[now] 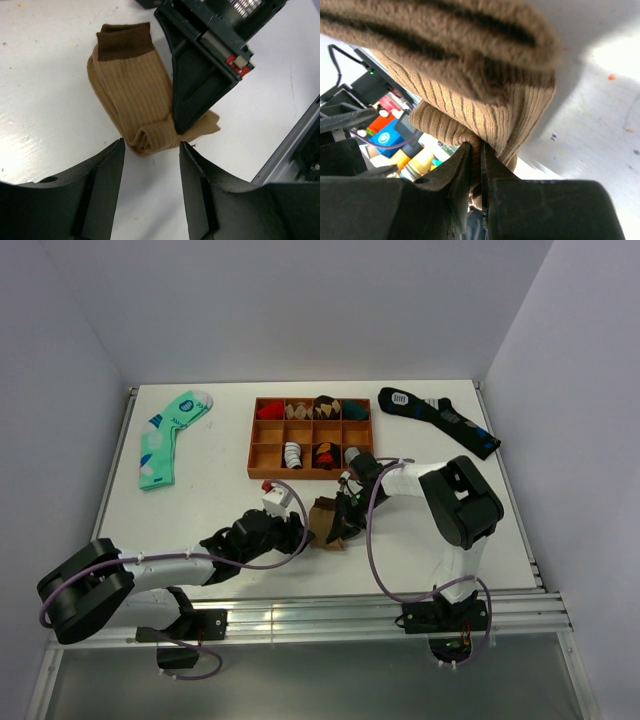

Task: Roll the socks
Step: Roll the sock at the center of the board.

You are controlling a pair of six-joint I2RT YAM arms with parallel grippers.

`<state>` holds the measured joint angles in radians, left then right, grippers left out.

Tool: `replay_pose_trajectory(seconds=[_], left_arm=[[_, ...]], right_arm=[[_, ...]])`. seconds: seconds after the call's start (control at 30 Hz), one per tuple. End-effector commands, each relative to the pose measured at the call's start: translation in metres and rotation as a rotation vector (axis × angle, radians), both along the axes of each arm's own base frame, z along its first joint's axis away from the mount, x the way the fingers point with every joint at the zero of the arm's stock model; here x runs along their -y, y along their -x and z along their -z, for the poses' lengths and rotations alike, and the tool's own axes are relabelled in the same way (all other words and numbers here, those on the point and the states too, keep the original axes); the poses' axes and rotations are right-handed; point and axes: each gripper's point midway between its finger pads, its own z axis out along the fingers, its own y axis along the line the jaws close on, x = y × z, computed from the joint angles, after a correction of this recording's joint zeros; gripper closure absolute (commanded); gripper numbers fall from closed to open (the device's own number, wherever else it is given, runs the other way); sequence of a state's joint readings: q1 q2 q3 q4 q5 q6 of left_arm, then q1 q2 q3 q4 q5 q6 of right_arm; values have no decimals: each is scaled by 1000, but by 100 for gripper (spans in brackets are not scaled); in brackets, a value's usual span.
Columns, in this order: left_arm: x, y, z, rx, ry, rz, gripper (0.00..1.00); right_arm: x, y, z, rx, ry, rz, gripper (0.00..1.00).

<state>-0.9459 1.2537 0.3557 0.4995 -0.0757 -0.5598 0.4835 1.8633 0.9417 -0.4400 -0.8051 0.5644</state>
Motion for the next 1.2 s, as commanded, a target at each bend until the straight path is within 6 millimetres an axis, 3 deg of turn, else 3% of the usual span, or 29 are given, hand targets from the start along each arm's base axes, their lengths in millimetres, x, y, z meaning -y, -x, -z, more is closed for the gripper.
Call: replay_pose_trajectory(seconds=[0.0,0.23,0.47,0.7,1.17], left_arm=[[2,-4,-7,42,-22,19,47],[5,-2,1,43,-21,39,46],[26,7,4,48,-39,125,47],[29,12,-4,66,-21,148,47],[39,17,5,58,-51,203,49]], right_arm=[[15,1,8,-4,94,-29,99],[18,8,6,7,83,-35,99],[25,20,11,3,90,-41,99],[26,23,7,10,87,-48,99],[27,36,6,17,78,-71,99]])
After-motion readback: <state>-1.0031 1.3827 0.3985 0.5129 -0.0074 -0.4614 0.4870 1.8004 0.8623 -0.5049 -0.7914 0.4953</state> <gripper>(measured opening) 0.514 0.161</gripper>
